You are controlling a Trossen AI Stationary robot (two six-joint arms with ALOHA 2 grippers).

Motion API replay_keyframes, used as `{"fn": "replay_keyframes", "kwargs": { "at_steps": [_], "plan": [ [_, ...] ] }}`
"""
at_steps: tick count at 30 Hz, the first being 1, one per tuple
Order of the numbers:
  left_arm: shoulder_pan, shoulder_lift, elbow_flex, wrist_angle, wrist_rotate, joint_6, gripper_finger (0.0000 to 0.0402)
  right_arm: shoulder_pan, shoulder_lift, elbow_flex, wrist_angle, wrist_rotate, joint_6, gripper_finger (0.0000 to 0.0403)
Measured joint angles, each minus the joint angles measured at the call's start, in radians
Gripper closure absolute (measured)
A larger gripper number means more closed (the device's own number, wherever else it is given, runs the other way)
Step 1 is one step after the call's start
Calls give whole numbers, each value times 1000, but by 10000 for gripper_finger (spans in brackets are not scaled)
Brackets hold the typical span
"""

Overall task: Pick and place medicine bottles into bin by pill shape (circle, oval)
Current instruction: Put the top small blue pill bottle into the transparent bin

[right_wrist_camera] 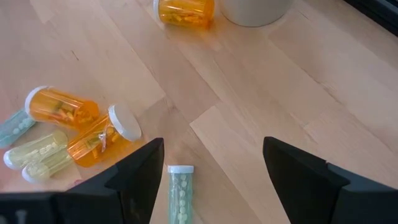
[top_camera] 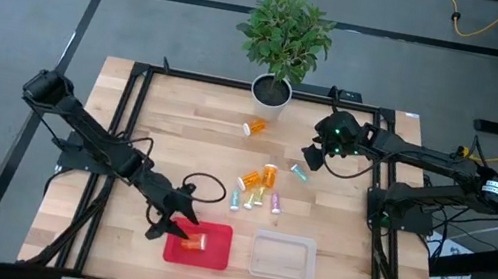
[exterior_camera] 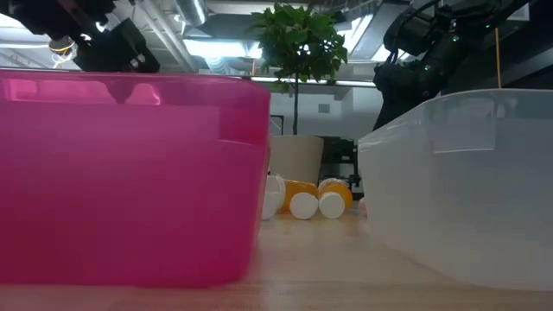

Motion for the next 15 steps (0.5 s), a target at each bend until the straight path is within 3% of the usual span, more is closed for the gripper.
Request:
{"fn": "replay_keyframes", "kwargs": {
  "at_steps": [10, 15],
  "plan": [
    [46, 0, 0, 2, -202, 143, 165, 0, 0, 0, 0, 0, 0, 127],
    [117, 0, 0, 3, -446, 182, 165, 0, 0, 0, 0, 0, 0, 127]
  ]
}}
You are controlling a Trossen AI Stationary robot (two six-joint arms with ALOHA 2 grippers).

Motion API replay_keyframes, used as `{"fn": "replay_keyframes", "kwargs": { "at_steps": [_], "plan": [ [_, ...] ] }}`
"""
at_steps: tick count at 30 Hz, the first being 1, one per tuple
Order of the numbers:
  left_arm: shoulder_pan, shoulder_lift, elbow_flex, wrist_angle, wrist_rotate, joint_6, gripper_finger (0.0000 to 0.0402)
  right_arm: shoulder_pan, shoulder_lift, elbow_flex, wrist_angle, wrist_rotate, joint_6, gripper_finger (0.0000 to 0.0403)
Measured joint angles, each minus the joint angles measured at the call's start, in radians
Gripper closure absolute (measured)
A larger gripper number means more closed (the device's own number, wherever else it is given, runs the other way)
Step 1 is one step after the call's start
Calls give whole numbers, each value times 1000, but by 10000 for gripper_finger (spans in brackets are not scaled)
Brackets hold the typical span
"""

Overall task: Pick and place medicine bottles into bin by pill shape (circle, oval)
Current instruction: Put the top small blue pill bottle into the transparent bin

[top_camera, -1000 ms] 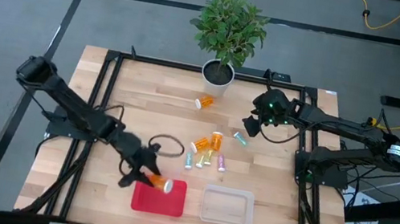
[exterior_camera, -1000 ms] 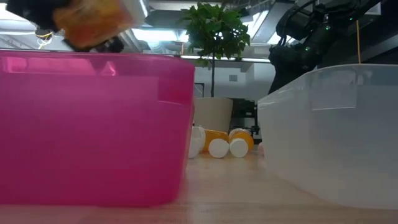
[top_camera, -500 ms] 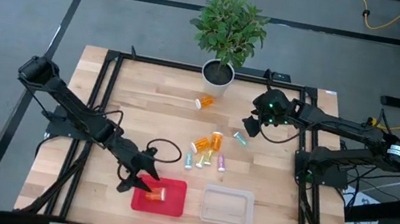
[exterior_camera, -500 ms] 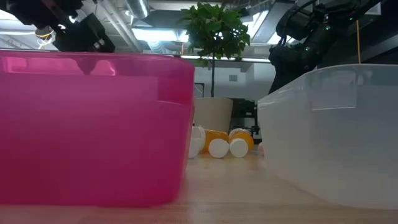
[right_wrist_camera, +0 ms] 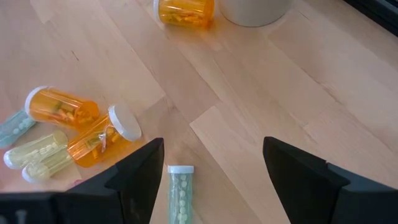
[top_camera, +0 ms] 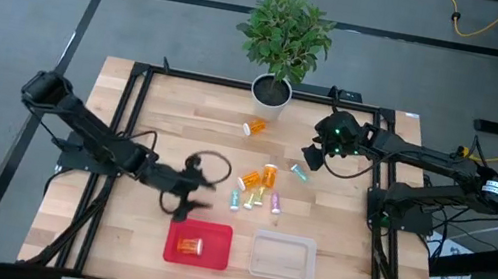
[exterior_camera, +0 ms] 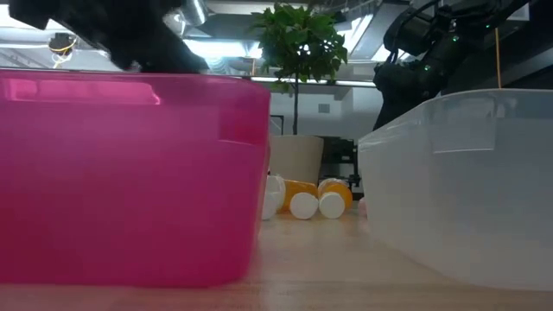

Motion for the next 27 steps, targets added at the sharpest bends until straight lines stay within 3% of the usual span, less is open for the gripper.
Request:
{"fn": "replay_keyframes", "kwargs": {
  "at_steps": [3, 8, 13, 16, 22, 27],
  "plan": [
    [53, 0, 0, 0, -73, 2, 165, 0, 0, 0, -1, 0, 0, 127],
    [117, 0, 0, 0, -76, 2, 165, 8, 0, 0, -53, 0, 1, 127],
    [143, 0, 0, -1, -76, 2, 165, 95, 0, 0, -83, 0, 53, 127],
    [151, 0, 0, -1, -76, 2, 165, 161, 0, -26, -54, 25, 89, 127],
    [152, 0, 0, -1, -76, 1, 165, 232, 8, -133, -18, 174, 220, 127],
    [153, 0, 0, -1, -75, 1, 165, 259, 19, -220, 157, 164, 235, 127]
  ]
}}
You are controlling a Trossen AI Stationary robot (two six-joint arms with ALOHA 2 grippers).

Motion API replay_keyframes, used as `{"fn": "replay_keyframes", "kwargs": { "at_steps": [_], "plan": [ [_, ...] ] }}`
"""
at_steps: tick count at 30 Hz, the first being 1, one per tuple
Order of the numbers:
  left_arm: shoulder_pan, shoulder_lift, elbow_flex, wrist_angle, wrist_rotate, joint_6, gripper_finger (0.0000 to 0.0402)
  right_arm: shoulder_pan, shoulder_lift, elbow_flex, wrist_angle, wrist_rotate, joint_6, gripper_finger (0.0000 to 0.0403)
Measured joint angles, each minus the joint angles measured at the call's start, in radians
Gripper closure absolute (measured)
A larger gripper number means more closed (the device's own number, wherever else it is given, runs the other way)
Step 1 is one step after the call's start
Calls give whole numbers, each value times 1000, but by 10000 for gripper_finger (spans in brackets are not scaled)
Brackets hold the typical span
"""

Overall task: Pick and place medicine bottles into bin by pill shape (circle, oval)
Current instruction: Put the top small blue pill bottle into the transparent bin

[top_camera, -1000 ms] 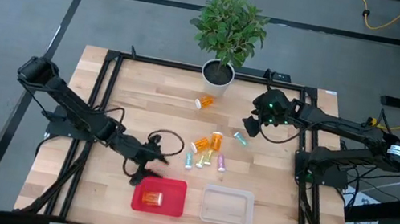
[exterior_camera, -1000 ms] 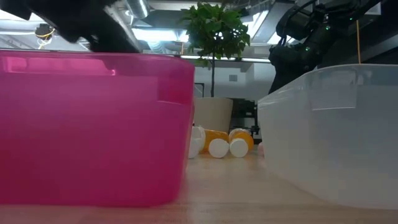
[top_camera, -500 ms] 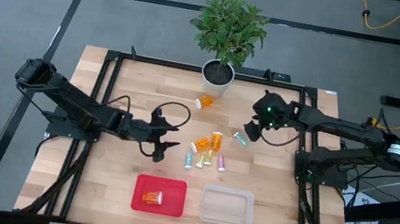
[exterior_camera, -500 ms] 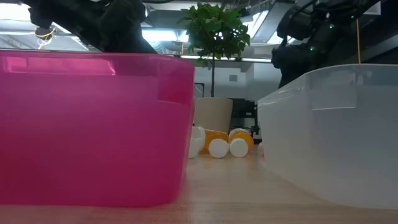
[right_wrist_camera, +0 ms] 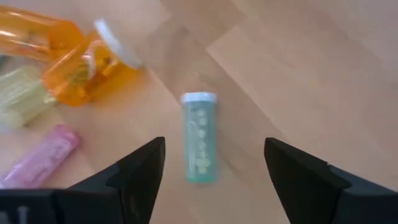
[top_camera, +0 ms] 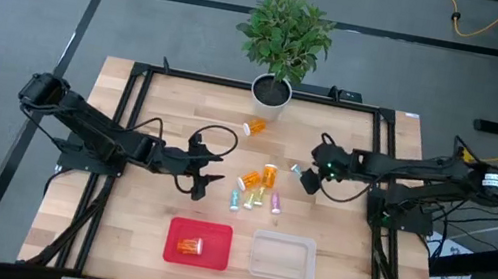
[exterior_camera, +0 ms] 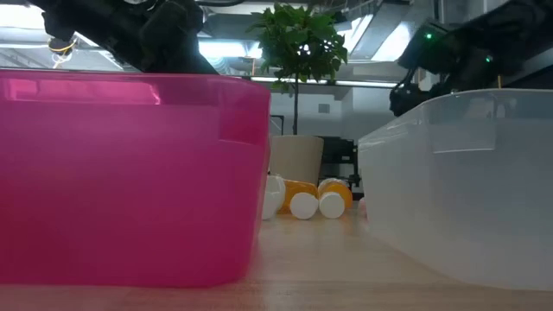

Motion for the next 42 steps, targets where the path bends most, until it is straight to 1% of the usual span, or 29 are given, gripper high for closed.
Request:
{"fn": "replay_keyframes", "kwargs": {
  "at_steps": [7, 14, 19, 24, 26, 30, 32, 42],
  "plan": [
    [1, 0, 0, 0, 0, 0, 165, 18, 51, -23, 67, 3, -4, 127],
    [1, 0, 0, 0, 0, 0, 165, 18, 201, -21, 148, 8, -28, 127],
    [1, 0, 0, 0, -1, 0, 165, 18, 280, 20, 145, 44, -33, 127],
    [1, 0, 0, 0, -4, 0, 165, 18, 293, 45, 126, 55, -53, 131],
    [0, 0, 0, 0, -31, 12, 165, 18, 295, 56, 108, 54, -53, 141],
    [5, 0, 0, 0, -158, 17, 165, 18, 295, 60, 92, 51, -51, 174],
    [15, 0, 0, 0, -196, 17, 165, 17, 295, 62, 80, 54, -45, 193],
    [24, 0, 0, 0, -198, 17, 165, 17, 294, 62, 69, 55, -26, 269]
  ]
}}
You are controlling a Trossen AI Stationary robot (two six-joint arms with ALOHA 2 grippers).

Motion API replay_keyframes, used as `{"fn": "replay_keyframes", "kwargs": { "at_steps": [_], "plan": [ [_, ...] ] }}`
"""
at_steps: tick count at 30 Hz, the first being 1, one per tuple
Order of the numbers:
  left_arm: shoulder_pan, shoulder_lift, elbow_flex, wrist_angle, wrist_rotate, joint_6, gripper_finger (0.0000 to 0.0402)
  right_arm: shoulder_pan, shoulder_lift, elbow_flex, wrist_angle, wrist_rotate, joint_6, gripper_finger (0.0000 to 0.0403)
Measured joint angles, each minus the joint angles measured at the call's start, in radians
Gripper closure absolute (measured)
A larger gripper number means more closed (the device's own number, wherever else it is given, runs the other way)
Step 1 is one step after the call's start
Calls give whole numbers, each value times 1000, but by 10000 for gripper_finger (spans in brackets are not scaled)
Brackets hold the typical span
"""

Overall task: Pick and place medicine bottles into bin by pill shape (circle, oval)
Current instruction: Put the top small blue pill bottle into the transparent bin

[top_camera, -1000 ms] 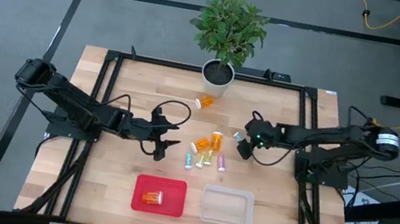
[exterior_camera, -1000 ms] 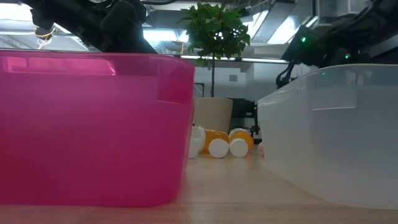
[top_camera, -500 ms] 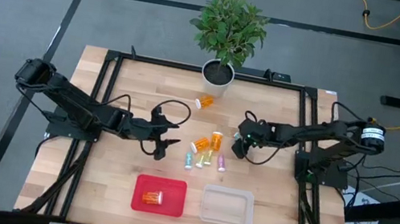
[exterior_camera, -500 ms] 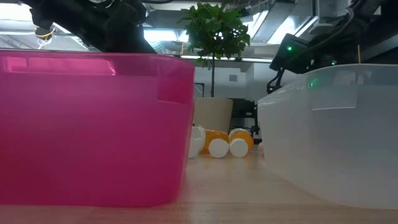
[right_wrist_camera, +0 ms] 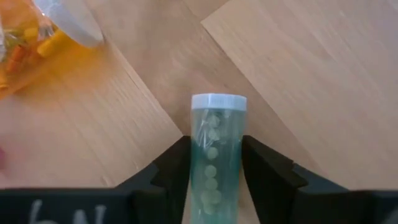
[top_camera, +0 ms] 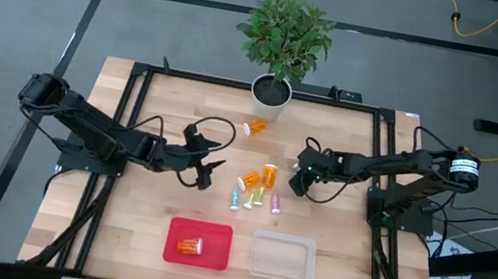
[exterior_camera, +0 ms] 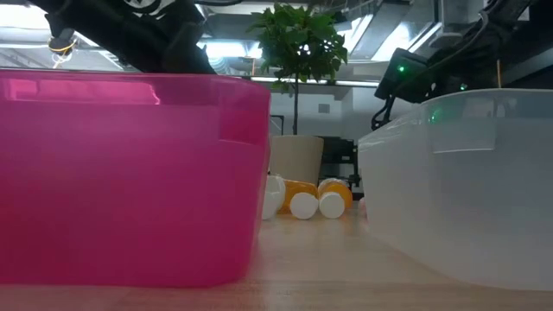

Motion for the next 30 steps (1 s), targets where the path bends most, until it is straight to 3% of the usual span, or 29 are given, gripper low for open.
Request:
{"fn": "replay_keyframes", "kwargs": {
  "at_steps": [6, 15, 21, 30],
  "plan": [
    [0, 0, 0, 0, 0, 0, 165, 4, -1, 0, 5, -1, 1, 302],
    [0, 0, 0, 0, 0, 0, 165, 71, -54, 118, -77, -89, -61, 303],
    [0, 0, 0, -2, 0, 0, 165, 231, -80, 262, -156, -146, -74, 304],
    [0, 0, 0, -8, 0, 0, 165, 511, -79, 435, -361, -135, 92, 304]
  ]
}}
